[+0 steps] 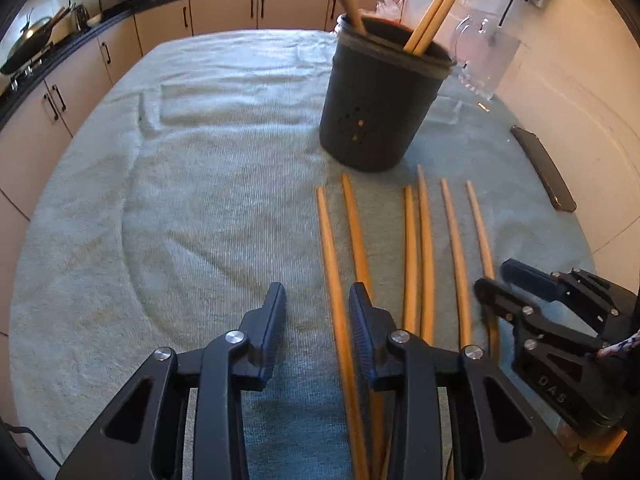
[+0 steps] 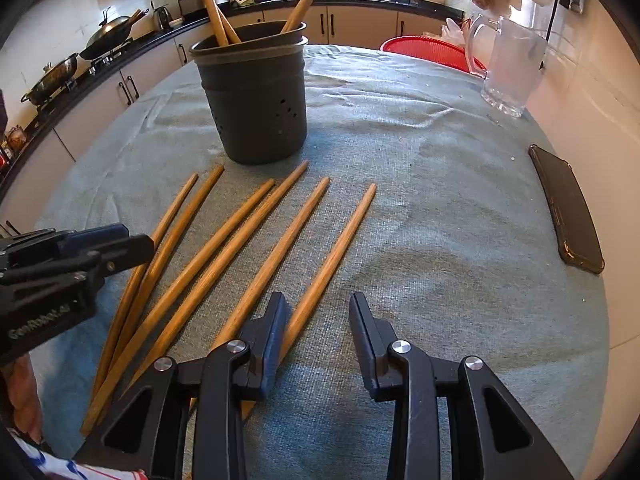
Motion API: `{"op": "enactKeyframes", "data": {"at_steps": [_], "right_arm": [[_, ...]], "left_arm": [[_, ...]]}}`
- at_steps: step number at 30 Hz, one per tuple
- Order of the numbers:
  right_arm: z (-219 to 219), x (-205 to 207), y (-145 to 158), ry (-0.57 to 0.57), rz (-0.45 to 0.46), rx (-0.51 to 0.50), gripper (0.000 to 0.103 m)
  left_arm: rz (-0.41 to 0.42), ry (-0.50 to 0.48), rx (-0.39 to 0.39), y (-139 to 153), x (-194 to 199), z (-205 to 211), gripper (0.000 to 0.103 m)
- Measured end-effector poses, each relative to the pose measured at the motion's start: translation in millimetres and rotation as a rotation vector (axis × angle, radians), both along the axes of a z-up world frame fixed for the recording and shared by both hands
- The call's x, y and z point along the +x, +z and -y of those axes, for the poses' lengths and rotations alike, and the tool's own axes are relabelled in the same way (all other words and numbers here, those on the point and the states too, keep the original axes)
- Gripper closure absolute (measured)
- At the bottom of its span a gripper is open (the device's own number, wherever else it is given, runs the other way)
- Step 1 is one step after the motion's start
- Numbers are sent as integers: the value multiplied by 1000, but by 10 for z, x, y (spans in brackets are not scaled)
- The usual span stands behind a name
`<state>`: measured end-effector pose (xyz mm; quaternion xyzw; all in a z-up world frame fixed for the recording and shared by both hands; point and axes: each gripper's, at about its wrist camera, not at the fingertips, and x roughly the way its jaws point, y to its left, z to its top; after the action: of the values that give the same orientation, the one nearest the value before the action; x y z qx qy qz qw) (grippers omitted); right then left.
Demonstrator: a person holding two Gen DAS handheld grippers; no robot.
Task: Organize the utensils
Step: 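Grasp another chopstick with each gripper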
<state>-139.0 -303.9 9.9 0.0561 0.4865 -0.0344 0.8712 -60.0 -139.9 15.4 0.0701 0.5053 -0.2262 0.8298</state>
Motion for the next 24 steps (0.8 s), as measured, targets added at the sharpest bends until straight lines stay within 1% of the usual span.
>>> {"op": "enactKeyframes", "data": {"at_steps": [2,3,4,5,6,7,8,10,12,16,18,22,24], "right_arm": [[8,-10,0,0,0,4,68],[15,-11,-1,1,0,5,68],[11,-8,-2,2,-1,5,68],[11,-8,0,5,-4,6,69],[23,-8,2,3,-10,4,76],[43,-10,6,3,-19,-2,84],[84,-14,8,5,-30,6,87],[209,-41,11,8,-57,49,91],[348,-106,11,-2,-85,79,93],[572,-235,11,-6,-141,89,94],[643,-262,13,-13,-173,78,94],[728,-188,16,-23,-239,59,93],[715,-93,16,-14,-269,27,93]], "left_arm": [[19,-2,26,-2,-19,7,78],[22,-5,37,4,-31,19,78],[23,-3,53,4,-28,34,81],[24,1,70,4,-25,42,89],[27,7,94,1,-14,54,94],[15,11,97,3,8,34,94],[1,13,87,3,24,18,94],[-41,30,66,7,55,-90,95],[-55,47,68,21,59,-185,95],[-110,51,31,21,39,-414,95],[-135,48,19,19,50,-468,95],[-198,43,11,17,120,-520,95],[-219,38,18,16,165,-501,95]]}}
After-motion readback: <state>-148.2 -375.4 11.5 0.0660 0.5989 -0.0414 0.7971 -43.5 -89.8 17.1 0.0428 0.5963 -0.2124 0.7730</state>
